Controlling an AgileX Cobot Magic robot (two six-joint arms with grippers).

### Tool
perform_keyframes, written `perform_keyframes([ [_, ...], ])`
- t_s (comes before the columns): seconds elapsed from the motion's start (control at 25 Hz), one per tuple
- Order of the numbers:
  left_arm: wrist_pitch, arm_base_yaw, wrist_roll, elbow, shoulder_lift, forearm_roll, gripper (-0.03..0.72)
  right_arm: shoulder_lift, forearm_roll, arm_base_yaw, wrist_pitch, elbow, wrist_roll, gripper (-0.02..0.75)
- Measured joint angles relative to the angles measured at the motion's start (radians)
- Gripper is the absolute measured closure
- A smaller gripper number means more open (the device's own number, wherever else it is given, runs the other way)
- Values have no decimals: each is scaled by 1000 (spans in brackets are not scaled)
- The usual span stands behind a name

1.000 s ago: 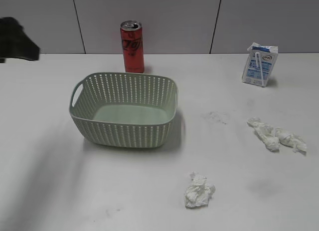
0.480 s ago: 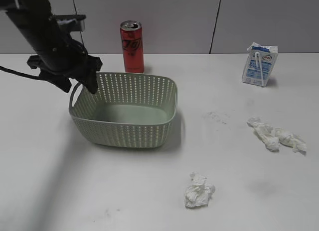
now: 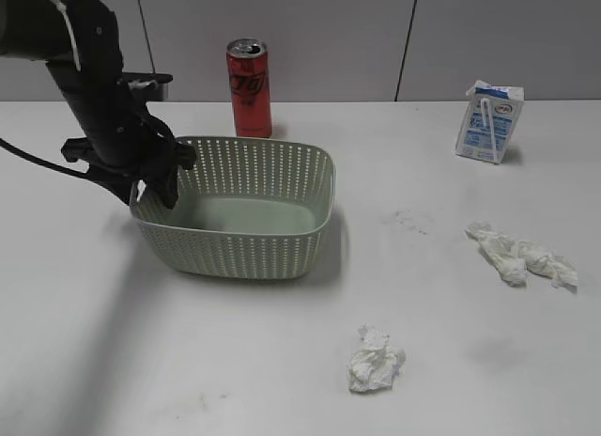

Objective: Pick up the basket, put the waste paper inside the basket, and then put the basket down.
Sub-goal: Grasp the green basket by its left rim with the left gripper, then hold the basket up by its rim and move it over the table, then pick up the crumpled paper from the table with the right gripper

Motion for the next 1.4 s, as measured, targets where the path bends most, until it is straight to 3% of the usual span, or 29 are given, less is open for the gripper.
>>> perform_keyframes([
  [0.24,30,0,-2,0,0,-27,465,0,0,0,-1,0,0,383],
  [0.52,66,0,-5,0,-15,-50,685,0,0,0,-1,0,0,383],
  [0.92,119,-5,-59,56,-265,-103,688,81,1,0,-1,0,7,370],
  [1.16,51,-11,-78,214,-335,-94,688,457,61,0,-71,-40,-2,140],
  [1.24,27,-11,-79,257,-335,-74,688,626,101,0,-117,-70,-61,138],
  [1.4,-10,-11,-81,278,-335,-68,688,969,245,0,-180,-177,-291,211],
])
